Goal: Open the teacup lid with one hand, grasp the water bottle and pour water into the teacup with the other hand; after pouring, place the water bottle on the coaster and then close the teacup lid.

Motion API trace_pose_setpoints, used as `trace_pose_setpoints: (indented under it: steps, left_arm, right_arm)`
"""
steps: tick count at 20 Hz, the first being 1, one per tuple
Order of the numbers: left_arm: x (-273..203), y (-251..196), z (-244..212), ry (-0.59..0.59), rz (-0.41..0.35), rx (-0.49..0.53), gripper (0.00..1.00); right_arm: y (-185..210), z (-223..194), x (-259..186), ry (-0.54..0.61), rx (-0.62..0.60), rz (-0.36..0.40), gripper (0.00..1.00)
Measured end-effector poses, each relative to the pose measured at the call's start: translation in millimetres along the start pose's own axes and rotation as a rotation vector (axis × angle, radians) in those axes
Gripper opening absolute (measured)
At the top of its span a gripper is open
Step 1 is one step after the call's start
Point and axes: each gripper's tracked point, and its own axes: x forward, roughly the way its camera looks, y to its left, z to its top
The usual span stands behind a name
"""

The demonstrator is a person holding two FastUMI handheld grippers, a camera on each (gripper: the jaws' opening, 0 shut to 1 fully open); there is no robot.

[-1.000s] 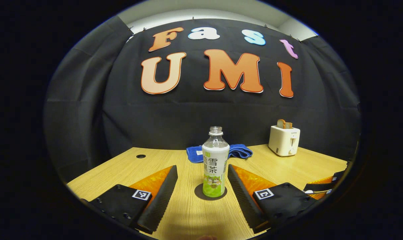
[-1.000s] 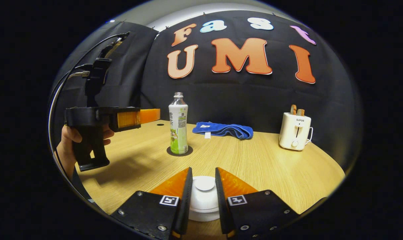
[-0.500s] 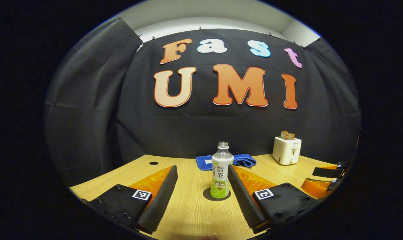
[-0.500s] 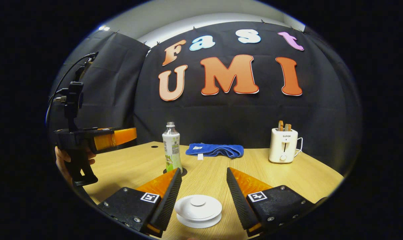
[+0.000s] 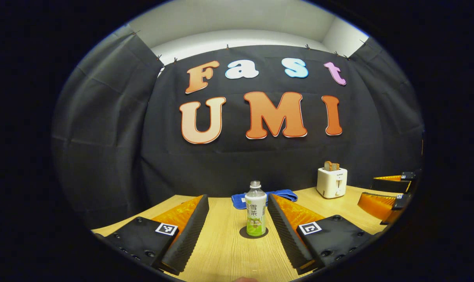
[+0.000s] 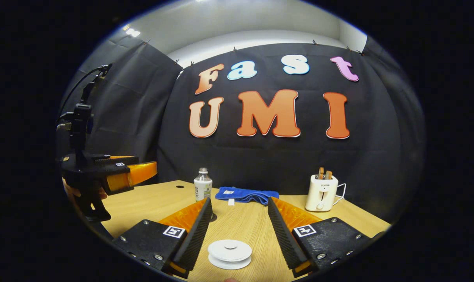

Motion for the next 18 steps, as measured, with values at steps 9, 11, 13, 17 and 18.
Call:
trace_pose_setpoints:
  steps: [9, 11, 13, 17, 18]
  left_arm:
    - [-40, 17, 25, -0.027, 0.066, -0.044, 0.94]
    - [-47, 18, 30, -0.032, 0.074, -0.044, 0.96]
    - [-54, 22, 37, -0.045, 0.076, -0.045, 0.96]
    - [-61, 36, 48, -0.071, 0.12, -0.058, 0.99]
    - [-61, 39, 47, -0.075, 0.129, -0.072, 0.99]
  right_arm:
    - [-25, 31, -36, -0.042, -0.011, -0.071, 0.86]
    - [-24, 28, -41, -0.037, -0.014, -0.074, 0.86]
    - [-16, 33, -44, -0.043, -0.012, -0.052, 0.86]
    - [-1, 50, -47, -0.086, -0.022, -0.01, 0.86]
    - [1, 52, -47, -0.092, -0.022, -0.006, 0.86]
